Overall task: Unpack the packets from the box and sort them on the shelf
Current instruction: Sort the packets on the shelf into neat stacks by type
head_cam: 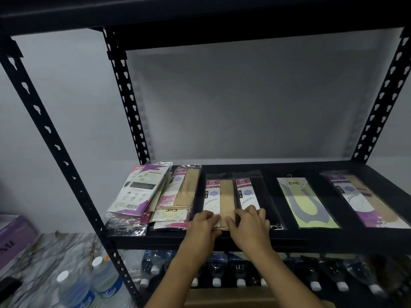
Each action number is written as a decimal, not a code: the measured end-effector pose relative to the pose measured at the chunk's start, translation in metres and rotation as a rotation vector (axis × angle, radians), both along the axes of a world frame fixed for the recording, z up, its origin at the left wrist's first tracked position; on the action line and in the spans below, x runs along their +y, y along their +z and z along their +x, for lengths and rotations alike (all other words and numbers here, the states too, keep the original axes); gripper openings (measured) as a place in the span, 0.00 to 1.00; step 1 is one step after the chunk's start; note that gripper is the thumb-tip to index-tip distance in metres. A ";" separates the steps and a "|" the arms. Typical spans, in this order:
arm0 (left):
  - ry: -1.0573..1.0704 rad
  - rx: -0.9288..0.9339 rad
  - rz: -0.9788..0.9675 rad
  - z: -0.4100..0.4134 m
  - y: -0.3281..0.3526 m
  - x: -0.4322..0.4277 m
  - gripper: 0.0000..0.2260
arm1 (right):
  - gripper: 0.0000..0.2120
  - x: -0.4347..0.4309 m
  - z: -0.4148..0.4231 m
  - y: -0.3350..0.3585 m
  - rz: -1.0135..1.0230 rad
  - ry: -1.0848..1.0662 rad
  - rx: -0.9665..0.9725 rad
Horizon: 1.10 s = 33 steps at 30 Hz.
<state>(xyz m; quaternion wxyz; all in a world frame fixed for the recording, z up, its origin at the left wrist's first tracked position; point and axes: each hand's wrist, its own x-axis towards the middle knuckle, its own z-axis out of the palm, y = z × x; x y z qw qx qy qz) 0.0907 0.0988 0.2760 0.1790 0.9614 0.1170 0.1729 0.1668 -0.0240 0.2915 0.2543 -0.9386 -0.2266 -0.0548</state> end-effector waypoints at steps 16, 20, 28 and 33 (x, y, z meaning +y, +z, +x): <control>0.009 -0.068 -0.037 0.005 -0.003 -0.014 0.19 | 0.21 -0.010 0.007 0.001 0.005 -0.054 0.032; 0.021 -0.080 -0.043 0.000 0.001 -0.012 0.22 | 0.20 -0.011 0.007 0.001 0.000 -0.050 0.009; 0.202 -0.251 -0.014 -0.034 0.028 0.028 0.15 | 0.18 0.023 -0.011 0.009 0.208 0.080 -0.016; 0.382 -0.365 -0.077 -0.062 0.043 0.076 0.13 | 0.12 0.069 -0.029 0.016 0.341 0.226 0.057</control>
